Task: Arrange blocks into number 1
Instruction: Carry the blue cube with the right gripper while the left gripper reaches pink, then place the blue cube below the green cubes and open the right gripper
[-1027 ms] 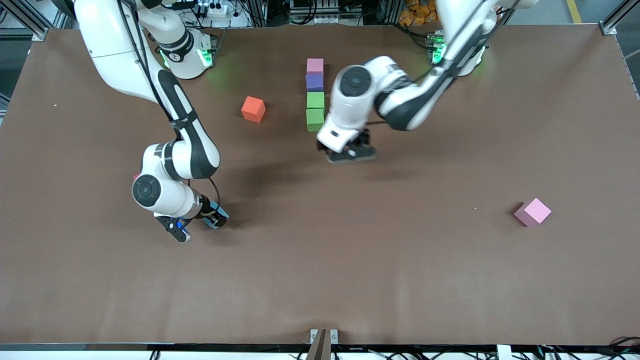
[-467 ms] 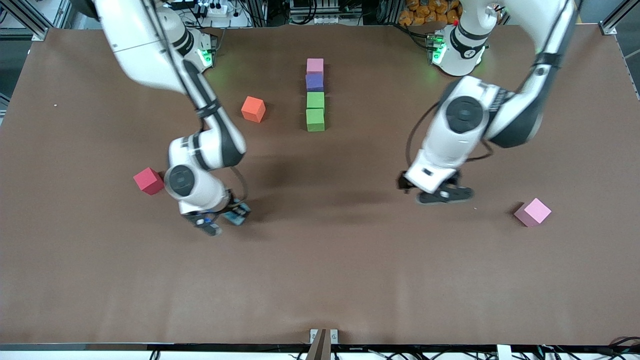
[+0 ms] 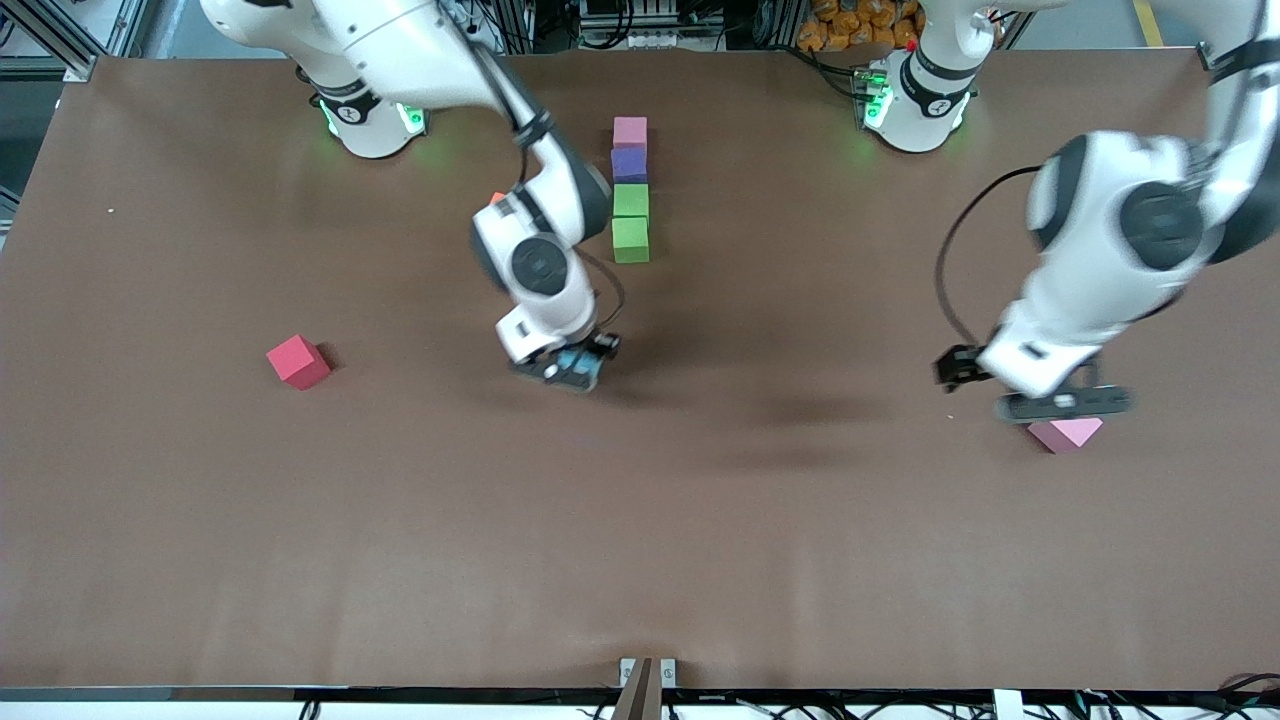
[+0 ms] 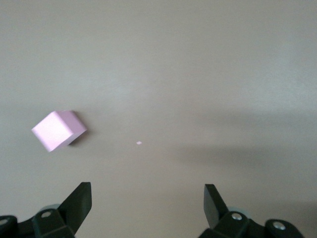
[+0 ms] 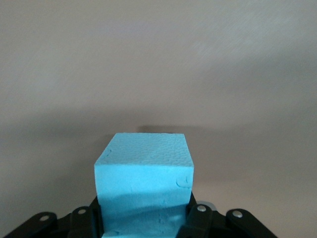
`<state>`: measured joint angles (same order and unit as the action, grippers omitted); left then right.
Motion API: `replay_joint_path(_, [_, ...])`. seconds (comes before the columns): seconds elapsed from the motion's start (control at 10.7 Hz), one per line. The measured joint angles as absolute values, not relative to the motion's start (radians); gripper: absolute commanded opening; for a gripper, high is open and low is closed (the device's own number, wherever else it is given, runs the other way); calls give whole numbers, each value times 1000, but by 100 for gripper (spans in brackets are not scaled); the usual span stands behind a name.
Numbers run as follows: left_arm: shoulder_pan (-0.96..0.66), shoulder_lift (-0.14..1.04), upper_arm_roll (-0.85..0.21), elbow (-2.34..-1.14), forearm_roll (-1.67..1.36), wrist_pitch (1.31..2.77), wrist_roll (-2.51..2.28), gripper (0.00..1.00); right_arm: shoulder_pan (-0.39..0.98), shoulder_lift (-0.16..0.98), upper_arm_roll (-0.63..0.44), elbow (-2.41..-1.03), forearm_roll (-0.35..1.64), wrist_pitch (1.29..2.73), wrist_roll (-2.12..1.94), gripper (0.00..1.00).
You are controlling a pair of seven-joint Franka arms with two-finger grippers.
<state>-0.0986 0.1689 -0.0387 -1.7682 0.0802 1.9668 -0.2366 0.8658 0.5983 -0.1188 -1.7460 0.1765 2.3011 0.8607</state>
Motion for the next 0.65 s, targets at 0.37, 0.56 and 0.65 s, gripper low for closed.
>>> replay_joint_path(0.37, [-101, 107, 36, -1624, 65, 1755, -227, 100, 999, 599, -121, -1749, 167, 2293, 887, 0])
replay_joint_path(0.56, [-102, 61, 61, -1601, 36, 1697, -227, 100, 1021, 600, -122, -1766, 155, 2289, 887, 0])
replay_joint_path(0.65, [-102, 46, 69, -1591, 30, 1668, -227, 100, 1032, 600, -122, -1777, 152, 2289, 887, 0])
